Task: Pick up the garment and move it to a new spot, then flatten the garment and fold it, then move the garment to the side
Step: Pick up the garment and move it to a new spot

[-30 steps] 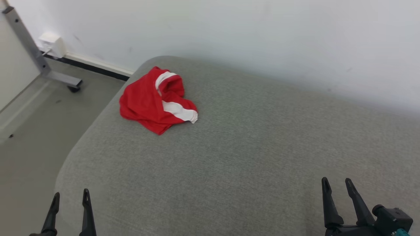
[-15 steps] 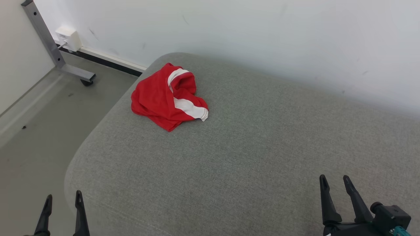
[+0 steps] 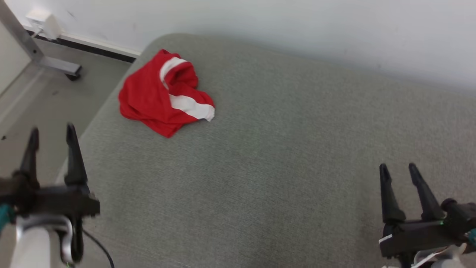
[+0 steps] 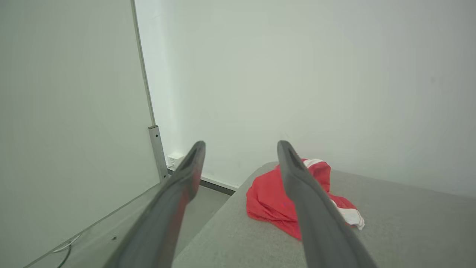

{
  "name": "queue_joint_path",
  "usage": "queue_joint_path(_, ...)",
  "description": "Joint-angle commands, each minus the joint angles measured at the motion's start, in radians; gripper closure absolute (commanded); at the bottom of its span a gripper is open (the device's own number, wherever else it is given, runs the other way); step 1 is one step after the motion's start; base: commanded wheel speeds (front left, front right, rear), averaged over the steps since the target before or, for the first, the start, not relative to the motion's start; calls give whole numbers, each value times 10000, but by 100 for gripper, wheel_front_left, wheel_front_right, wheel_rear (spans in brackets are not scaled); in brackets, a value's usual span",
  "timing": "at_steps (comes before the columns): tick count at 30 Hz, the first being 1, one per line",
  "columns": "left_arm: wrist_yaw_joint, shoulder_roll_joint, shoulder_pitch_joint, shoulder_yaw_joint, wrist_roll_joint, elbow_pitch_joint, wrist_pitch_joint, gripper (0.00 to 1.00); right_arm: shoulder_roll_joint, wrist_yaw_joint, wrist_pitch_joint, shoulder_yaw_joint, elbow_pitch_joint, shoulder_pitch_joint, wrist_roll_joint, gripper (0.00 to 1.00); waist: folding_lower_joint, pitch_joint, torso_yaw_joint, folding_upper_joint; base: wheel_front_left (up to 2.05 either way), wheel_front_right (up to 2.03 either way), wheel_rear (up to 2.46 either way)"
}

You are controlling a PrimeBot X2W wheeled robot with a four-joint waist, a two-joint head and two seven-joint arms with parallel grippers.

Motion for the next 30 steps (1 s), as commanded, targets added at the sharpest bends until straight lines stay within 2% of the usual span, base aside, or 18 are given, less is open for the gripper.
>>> queue_joint_path(1,-9,70,-332,6,-113,75,24,0,-121,-30,14,-26,-71,-149,-61,0,-1,920,-806,-1,0,0,0)
queue_joint_path(7,35,612,-2714,60,-271,750,163,0,-426,-30,6,-437,-585,-820,-64,0,-1,2332,-1985,-1,0,0,0)
queue_joint_path(12,71,1206,-4209,168,-283,1300,445,0,-394,-30,-164,-707,-810,-1103,-16,0,-1,3182,-2999,-1,0,0,0)
queue_joint_path(15,73,1526,-4970,130,-227,1766,657,0,-334,-30,-250,-942,-893,-1104,8,0,-1,3546,-3373,-1,0,0,0)
queue_joint_path(21,85,2122,-6058,71,-164,3072,1172,0,-353,-30,-314,-1237,-1089,-1224,-18,0,-1,4121,-3817,-1,0,0,0)
queue_joint_path(30,75,2721,-6454,195,-410,5678,1506,0,-476,-30,-198,-1478,-1344,-1307,-53,0,-1,4448,-3925,-1,0,0,0)
